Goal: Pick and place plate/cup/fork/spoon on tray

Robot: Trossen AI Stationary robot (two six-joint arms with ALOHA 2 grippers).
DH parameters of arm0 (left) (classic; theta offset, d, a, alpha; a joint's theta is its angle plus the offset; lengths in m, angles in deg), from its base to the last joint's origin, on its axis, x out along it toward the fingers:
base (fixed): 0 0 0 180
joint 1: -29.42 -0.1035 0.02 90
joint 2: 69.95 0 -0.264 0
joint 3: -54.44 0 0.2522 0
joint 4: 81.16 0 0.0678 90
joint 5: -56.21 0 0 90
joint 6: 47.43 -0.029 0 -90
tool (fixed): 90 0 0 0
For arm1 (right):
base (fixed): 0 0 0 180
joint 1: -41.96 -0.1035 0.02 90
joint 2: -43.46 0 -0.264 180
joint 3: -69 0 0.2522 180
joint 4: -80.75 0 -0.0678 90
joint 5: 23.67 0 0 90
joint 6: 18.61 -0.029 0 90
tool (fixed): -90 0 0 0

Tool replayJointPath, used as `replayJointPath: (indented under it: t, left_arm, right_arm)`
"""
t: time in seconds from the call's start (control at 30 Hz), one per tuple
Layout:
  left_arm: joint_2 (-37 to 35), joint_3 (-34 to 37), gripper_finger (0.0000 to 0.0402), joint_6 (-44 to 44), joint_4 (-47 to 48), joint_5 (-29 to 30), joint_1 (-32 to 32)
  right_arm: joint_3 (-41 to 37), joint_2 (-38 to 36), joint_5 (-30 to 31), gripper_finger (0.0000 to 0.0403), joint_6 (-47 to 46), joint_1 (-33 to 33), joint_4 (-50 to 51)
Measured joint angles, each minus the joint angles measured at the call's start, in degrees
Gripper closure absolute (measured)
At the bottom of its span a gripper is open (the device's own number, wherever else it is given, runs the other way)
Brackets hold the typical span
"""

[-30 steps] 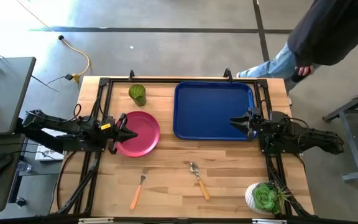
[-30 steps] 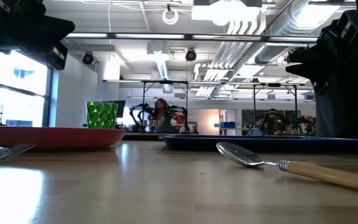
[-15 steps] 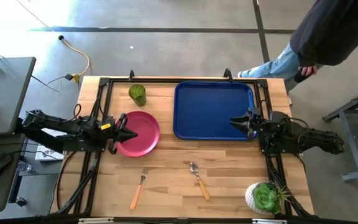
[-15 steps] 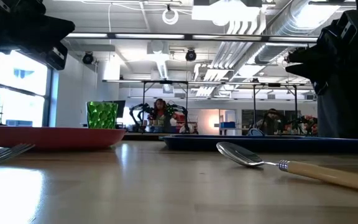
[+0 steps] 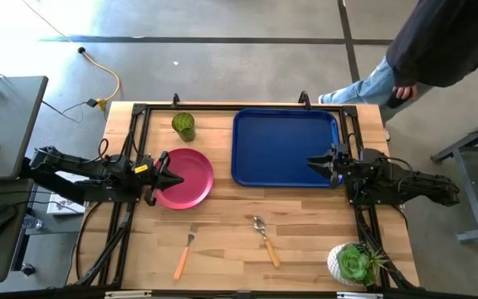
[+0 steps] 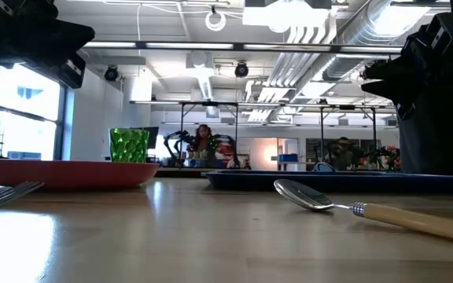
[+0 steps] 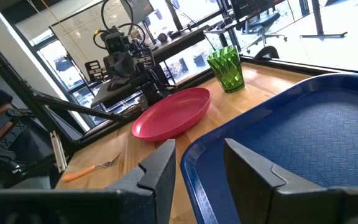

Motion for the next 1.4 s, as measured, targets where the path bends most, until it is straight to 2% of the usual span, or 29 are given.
replayJointPath:
  t: [0.8,0.9,1.23,1.4]
  left_arm:
    - [-0.01,0.01,0.0397,0.00,-0.02,0.09,0.00]
    - [-0.01,0.01,0.0397,0.16,-0.08,2.56,0.01]
    - [-0.01,0.01,0.0397,8.02,-0.09,2.89,0.01]
    - [-0.01,0.01,0.0397,8.59,-0.24,2.90,0.01]
  right_arm:
    - [0.01,-0.01,-0.01,0.0277,0.01,0.00,0.00]
    - [0.01,-0.01,0.00,0.0277,0.00,0.00,-0.02]
    - [0.01,-0.02,0.00,0.0277,0.00,0.00,-0.02]
    - [0.01,-0.02,-0.02,0.0277,0.00,0.00,-0.01]
